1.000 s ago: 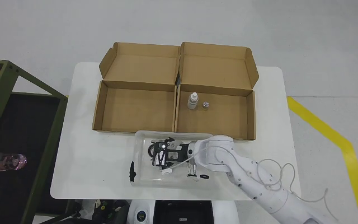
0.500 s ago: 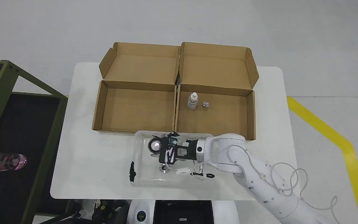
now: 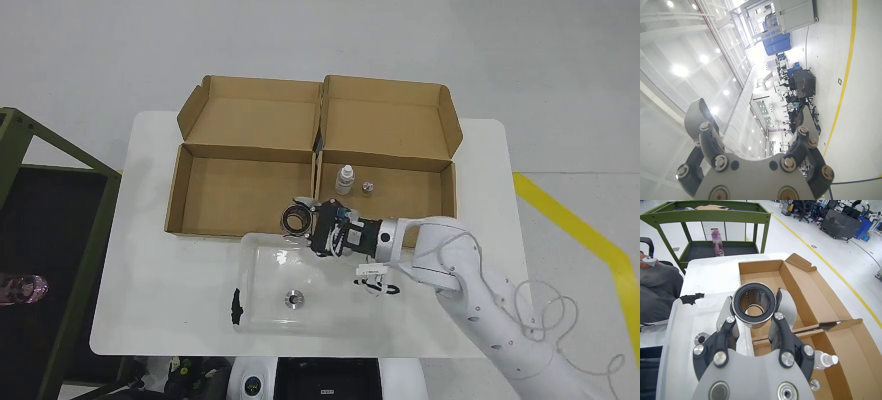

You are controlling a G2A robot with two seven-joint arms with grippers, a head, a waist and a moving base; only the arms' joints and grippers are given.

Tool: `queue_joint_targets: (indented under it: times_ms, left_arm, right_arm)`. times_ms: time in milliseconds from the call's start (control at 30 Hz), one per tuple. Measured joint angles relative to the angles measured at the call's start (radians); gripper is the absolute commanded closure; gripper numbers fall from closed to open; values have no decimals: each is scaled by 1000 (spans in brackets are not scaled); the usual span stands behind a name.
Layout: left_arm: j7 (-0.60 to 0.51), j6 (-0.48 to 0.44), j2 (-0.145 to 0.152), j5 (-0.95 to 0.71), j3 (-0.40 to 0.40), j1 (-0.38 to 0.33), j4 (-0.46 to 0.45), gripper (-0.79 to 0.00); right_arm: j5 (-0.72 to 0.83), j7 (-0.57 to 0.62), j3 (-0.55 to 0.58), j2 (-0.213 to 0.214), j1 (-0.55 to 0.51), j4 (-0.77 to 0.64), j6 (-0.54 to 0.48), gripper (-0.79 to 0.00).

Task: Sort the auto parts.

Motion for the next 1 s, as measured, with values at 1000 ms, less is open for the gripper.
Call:
queue_joint_targets:
  times_ms: [1000]
  left_arm:
    - [0,0,0,0,0,0,0,-785]
  right_arm:
    - [50,5,-230,-124,325,413,154,0]
